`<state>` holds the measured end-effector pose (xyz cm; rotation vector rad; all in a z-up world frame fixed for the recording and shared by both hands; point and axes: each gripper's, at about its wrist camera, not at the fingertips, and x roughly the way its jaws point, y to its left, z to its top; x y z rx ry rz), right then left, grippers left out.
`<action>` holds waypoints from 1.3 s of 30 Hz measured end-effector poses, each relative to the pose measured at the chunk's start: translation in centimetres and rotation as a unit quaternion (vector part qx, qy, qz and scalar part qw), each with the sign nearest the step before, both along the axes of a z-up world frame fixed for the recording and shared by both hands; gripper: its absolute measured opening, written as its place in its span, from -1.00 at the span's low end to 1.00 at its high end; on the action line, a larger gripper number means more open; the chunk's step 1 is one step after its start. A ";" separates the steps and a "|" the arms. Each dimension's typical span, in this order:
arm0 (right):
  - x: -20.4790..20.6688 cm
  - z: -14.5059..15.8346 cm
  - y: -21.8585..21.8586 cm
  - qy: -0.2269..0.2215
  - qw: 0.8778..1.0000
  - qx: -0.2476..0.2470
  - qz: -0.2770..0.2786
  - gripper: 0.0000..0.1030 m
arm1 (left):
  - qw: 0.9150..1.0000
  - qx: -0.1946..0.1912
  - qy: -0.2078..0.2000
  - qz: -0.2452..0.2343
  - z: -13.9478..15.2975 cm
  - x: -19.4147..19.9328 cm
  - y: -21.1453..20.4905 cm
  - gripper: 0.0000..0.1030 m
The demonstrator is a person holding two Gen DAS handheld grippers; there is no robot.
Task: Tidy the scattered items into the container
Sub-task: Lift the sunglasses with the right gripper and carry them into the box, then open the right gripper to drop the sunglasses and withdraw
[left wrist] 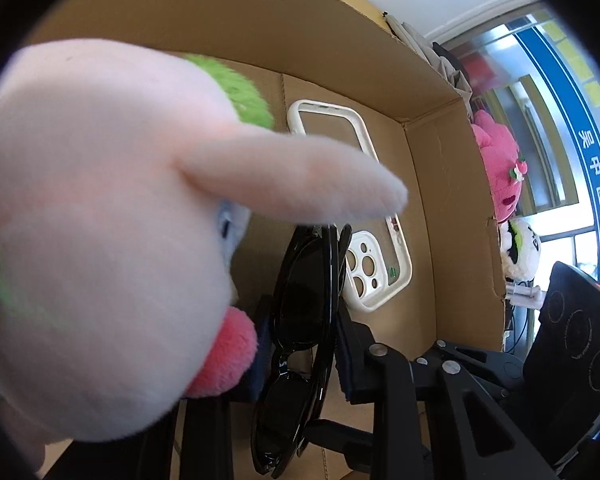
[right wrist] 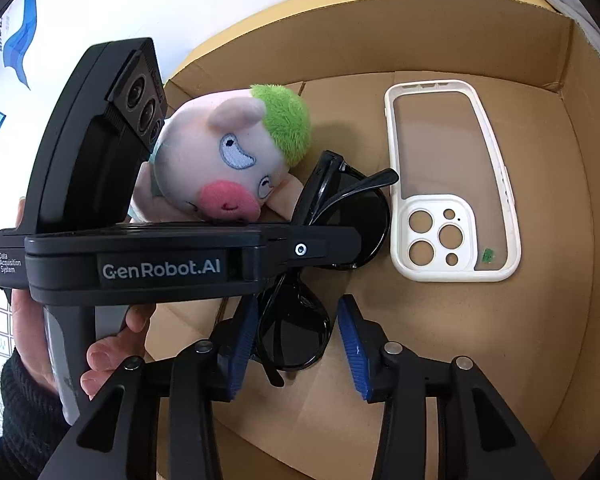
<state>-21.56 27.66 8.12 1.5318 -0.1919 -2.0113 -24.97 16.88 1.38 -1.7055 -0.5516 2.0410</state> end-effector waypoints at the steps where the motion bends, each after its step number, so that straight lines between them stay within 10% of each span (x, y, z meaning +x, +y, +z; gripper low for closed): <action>1: 0.1 0.1 -0.2 0.003 1.000 0.004 0.002 -0.13 | 1.000 0.000 0.001 0.001 0.0 -0.1 0.0 -0.48; 5: 0.6 0.6 -0.6 0.018 1.000 0.020 0.005 -0.07 | 0.999 -0.026 0.017 0.007 0.4 0.2 -0.2 -0.47; 12: 5.2 5.3 -0.4 0.119 0.992 0.045 -0.016 0.88 | 0.989 -0.065 0.132 0.018 7.4 3.7 -1.0 -0.33; 18: 13.2 10.4 -0.5 0.272 0.954 0.109 -0.063 1.00 | 0.933 -0.141 0.327 0.047 15.8 15.2 -2.3 0.59; 22: 17.7 11.9 -1.4 0.334 0.930 0.135 -0.074 1.00 | 0.905 -0.156 0.386 0.087 16.9 22.8 -3.1 0.59; 39: 26.6 12.2 -1.7 0.373 0.914 0.151 -0.052 1.00 | 0.894 -0.171 0.392 0.134 15.9 34.5 -3.3 0.59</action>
